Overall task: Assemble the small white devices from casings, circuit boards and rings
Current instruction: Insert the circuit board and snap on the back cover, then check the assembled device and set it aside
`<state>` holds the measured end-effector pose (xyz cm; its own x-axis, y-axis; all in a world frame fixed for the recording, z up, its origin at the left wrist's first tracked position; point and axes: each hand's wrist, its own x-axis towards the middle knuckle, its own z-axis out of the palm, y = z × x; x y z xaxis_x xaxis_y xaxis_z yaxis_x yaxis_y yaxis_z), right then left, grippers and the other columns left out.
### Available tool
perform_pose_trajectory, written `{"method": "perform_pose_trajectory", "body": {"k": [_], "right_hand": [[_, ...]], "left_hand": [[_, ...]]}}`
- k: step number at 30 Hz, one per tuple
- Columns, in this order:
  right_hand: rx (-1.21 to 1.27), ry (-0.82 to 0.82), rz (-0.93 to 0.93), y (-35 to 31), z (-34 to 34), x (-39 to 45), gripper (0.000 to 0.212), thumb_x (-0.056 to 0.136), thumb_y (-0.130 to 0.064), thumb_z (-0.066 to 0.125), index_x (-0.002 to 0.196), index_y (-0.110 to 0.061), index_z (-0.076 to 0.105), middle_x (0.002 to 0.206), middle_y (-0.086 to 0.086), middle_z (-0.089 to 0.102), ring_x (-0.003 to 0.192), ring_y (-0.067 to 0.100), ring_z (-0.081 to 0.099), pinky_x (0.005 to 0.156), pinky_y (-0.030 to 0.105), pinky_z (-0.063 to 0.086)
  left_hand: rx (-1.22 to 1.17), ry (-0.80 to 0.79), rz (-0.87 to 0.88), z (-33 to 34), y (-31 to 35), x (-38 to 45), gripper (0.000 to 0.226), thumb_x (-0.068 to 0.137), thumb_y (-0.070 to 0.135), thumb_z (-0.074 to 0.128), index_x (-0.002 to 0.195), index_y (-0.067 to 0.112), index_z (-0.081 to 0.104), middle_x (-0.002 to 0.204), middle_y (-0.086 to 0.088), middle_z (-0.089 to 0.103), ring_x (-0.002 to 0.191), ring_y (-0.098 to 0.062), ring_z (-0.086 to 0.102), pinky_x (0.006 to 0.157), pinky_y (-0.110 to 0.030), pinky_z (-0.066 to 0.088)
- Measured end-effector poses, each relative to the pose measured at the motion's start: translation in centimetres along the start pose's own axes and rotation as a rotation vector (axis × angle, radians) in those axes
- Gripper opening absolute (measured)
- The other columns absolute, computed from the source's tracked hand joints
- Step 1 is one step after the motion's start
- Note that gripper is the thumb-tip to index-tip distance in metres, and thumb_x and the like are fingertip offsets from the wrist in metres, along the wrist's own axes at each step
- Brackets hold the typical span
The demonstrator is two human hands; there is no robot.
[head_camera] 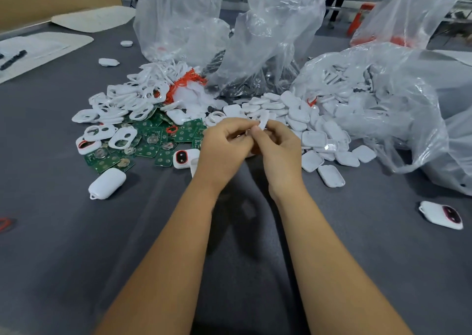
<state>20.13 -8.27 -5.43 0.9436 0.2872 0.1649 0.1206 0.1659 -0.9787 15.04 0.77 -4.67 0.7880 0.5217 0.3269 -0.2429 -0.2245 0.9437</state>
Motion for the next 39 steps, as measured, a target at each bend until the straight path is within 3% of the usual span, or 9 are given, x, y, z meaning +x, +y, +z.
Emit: {"method": "perform_pose_trajectory", "body": {"k": [3, 5, 11, 16, 18, 23, 31, 35, 39], "right_hand": [[0.075, -0.046, -0.011, -0.1, 0.1, 0.0, 0.007, 0.091, -0.012, 0.063, 0.091, -0.014, 0.07, 0.075, 0.003, 0.07, 0.067, 0.011, 0.063, 0.063, 0.023, 0.053], [0.084, -0.107, -0.022, -0.2, 0.3, 0.0, 0.012, 0.092, -0.007, 0.061, 0.091, -0.015, 0.07, 0.072, -0.001, 0.071, 0.065, 0.01, 0.063, 0.061, 0.02, 0.052], [0.106, -0.175, 0.048, -0.3, 0.9, -0.5, 0.012, 0.093, -0.012, 0.062, 0.104, -0.016, 0.06, 0.078, 0.005, 0.066, 0.067, 0.017, 0.067, 0.065, 0.03, 0.058], [-0.088, -0.145, 0.053, 0.3, 0.5, -0.2, 0.004, 0.095, -0.024, 0.057, 0.099, -0.024, 0.057, 0.09, 0.003, 0.066, 0.078, 0.012, 0.065, 0.075, 0.029, 0.052], [-0.261, -0.114, -0.019, 0.4, 0.3, -0.2, 0.006, 0.094, -0.022, 0.056, 0.094, -0.028, 0.058, 0.086, -0.007, 0.064, 0.083, 0.01, 0.063, 0.078, 0.027, 0.048], [-0.907, -0.207, -0.277, 1.2, -0.1, -0.1, 0.032, 0.089, -0.002, 0.049, 0.113, -0.013, 0.067, 0.106, 0.008, 0.055, 0.1, 0.025, 0.057, 0.086, 0.04, 0.047], [-1.231, -0.234, -0.403, 1.2, 0.4, -0.3, 0.033, 0.094, -0.022, 0.05, 0.124, -0.023, 0.065, 0.108, 0.008, 0.047, 0.098, 0.029, 0.047, 0.073, 0.034, 0.036], [-1.257, -0.174, -0.394, 1.0, 0.4, -0.4, 0.023, 0.094, -0.025, 0.053, 0.11, -0.019, 0.069, 0.102, 0.007, 0.047, 0.095, 0.028, 0.047, 0.071, 0.036, 0.039], [-0.944, -0.151, -0.324, 0.8, 0.2, -0.4, 0.016, 0.094, -0.017, 0.055, 0.101, -0.012, 0.068, 0.098, 0.004, 0.048, 0.093, 0.023, 0.05, 0.073, 0.035, 0.043]], "left_hand": [[-0.113, 0.113, -0.105, -0.3, -0.4, 0.3, 0.025, 0.091, 0.008, 0.061, 0.111, 0.022, 0.065, 0.118, -0.002, 0.064, 0.102, -0.013, 0.067, 0.087, -0.025, 0.053], [-0.184, 0.113, -0.171, -0.4, -0.6, 0.6, 0.024, 0.094, 0.012, 0.059, 0.118, 0.015, 0.063, 0.113, -0.003, 0.068, 0.101, -0.016, 0.068, 0.088, -0.03, 0.055], [-0.232, 0.169, -0.185, -0.6, -0.8, 1.0, 0.025, 0.093, 0.011, 0.064, 0.117, 0.007, 0.064, 0.082, -0.002, 0.071, 0.059, -0.007, 0.061, 0.048, -0.021, 0.048], [-0.445, 0.28, -0.214, -0.7, -0.6, 1.0, 0.013, 0.092, 0.005, 0.064, 0.102, 0.012, 0.061, 0.077, -0.002, 0.072, 0.074, -0.01, 0.07, 0.066, -0.022, 0.056], [-0.492, 0.333, -0.226, -0.9, -0.6, 1.1, 0.016, 0.094, 0.006, 0.061, 0.109, 0.005, 0.059, 0.08, -0.006, 0.07, 0.075, -0.013, 0.069, 0.068, -0.023, 0.056], [-0.575, 0.36, -0.232, -1.3, -0.5, 1.3, 0.007, 0.094, 0.004, 0.06, 0.097, 0.01, 0.057, 0.083, -0.008, 0.069, 0.081, -0.016, 0.068, 0.071, -0.025, 0.057], [-0.573, 0.35, -0.221, -1.2, -0.7, 1.2, 0.01, 0.094, 0.002, 0.06, 0.094, 0.012, 0.056, 0.082, -0.008, 0.069, 0.079, -0.015, 0.068, 0.074, -0.029, 0.058], [-0.581, 0.338, -0.194, -1.3, -0.5, 1.1, 0.009, 0.094, 0.003, 0.059, 0.097, 0.011, 0.056, 0.083, -0.007, 0.069, 0.082, -0.014, 0.069, 0.075, -0.028, 0.057], [-0.677, 0.273, -0.187, -1.3, 0.0, 0.9, 0.007, 0.096, 0.003, 0.056, 0.096, 0.01, 0.057, 0.08, -0.005, 0.07, 0.083, -0.015, 0.07, 0.079, -0.03, 0.057]]}}
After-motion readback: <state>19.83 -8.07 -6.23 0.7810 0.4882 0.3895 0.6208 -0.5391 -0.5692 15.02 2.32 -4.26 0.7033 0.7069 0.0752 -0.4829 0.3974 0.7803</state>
